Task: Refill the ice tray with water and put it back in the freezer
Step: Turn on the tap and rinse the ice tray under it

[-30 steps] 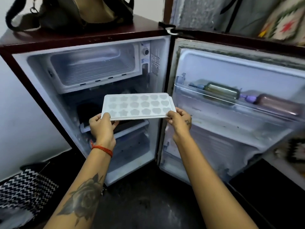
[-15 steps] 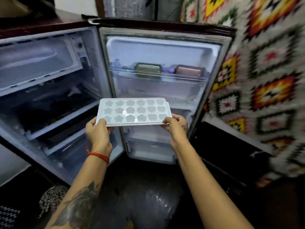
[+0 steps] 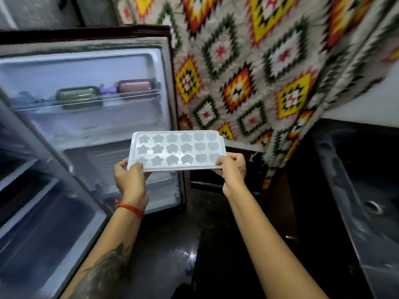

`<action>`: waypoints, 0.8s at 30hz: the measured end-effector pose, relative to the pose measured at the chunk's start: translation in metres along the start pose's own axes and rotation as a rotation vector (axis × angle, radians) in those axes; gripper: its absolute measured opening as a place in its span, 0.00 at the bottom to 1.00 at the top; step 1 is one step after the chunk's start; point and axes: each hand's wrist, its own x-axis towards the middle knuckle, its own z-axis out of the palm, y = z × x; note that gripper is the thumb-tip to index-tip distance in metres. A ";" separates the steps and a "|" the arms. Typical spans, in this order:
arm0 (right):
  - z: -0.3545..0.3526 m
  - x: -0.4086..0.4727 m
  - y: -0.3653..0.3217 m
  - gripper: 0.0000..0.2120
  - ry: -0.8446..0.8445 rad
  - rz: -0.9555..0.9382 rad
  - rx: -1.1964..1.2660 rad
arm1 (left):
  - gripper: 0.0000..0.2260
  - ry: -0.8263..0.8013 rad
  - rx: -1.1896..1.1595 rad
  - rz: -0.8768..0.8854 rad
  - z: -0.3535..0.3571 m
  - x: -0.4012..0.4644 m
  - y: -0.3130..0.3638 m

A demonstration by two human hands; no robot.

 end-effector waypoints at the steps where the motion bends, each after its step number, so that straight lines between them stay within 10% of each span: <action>1: -0.010 0.004 -0.003 0.11 0.021 0.004 0.018 | 0.13 -0.017 0.015 -0.010 0.010 -0.002 -0.004; 24: -0.212 0.085 -0.049 0.12 0.723 -0.065 0.326 | 0.12 -0.747 0.344 -0.124 0.277 -0.089 -0.094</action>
